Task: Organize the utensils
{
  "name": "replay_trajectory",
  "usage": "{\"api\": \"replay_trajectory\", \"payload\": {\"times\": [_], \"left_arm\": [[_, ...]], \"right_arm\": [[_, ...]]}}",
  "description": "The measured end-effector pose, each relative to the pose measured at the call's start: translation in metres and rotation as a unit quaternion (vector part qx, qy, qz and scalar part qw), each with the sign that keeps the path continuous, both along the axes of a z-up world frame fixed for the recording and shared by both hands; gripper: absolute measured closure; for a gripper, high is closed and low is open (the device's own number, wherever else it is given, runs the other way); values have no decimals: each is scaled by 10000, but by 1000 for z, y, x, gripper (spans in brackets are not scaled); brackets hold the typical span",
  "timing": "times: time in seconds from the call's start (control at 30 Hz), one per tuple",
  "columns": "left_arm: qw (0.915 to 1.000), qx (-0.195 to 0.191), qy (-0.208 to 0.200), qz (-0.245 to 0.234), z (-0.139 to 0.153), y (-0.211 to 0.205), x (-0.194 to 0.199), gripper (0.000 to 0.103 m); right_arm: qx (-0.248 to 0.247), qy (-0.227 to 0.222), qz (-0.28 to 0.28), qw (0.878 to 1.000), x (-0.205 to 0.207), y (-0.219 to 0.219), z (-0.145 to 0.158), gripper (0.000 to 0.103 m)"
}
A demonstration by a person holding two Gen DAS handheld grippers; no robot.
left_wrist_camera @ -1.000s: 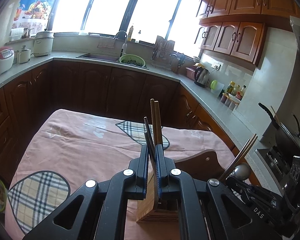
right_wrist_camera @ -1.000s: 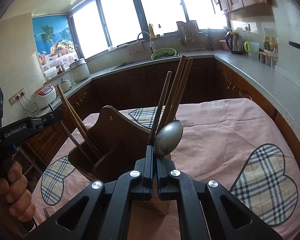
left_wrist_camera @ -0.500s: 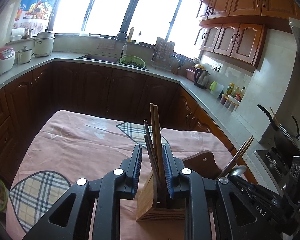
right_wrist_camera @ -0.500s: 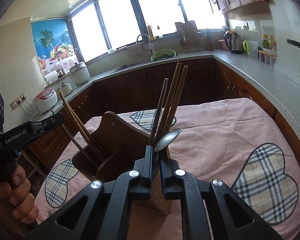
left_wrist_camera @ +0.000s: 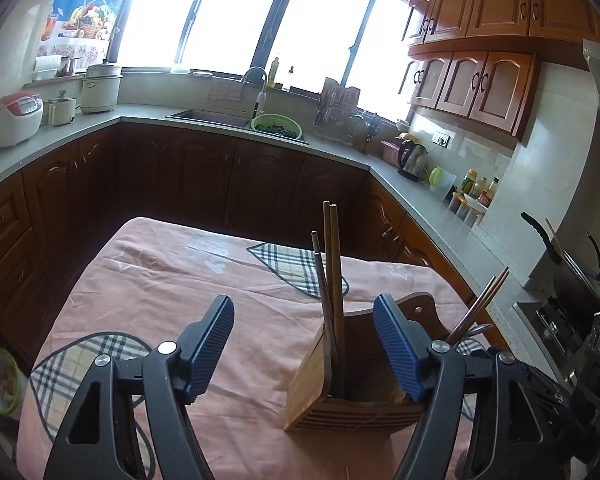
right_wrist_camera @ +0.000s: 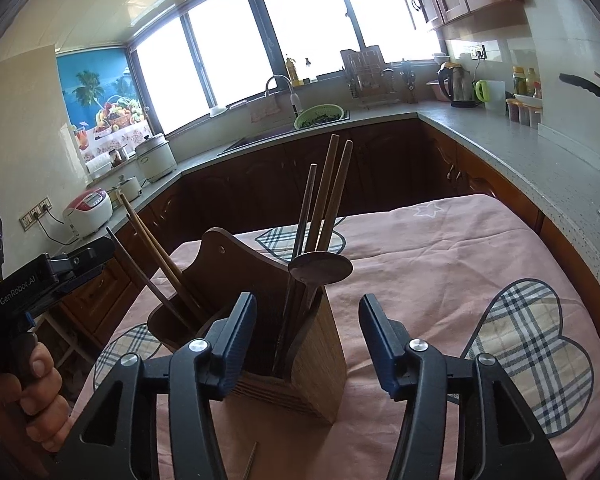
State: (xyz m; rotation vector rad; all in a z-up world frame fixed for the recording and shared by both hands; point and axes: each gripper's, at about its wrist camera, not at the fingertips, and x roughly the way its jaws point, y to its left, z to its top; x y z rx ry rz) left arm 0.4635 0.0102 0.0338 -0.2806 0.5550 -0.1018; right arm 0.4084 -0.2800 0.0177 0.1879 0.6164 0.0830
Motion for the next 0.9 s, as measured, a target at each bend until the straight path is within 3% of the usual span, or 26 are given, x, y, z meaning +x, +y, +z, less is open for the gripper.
{"api": "replay_trajectory", "payload": {"times": [0.1,0.27,0.8,0.9], "left_arm": [[9999,-82,39,70,0,7,-6,20],[9997,-138,121,160,-1,14,-18,13],[9998,136,100,55,11,16,-86,12],[9997,243,89,30,12,12,-107,6]], "right_arm": [[-54,-40,-31,10000,-3,0,1,22],[-25,-81,-21,10000,-10,1,3,11],[146,-395,-42,9991,-64,11,26,3],[161,-468,-14,9988,-79,16,31,1]]}}
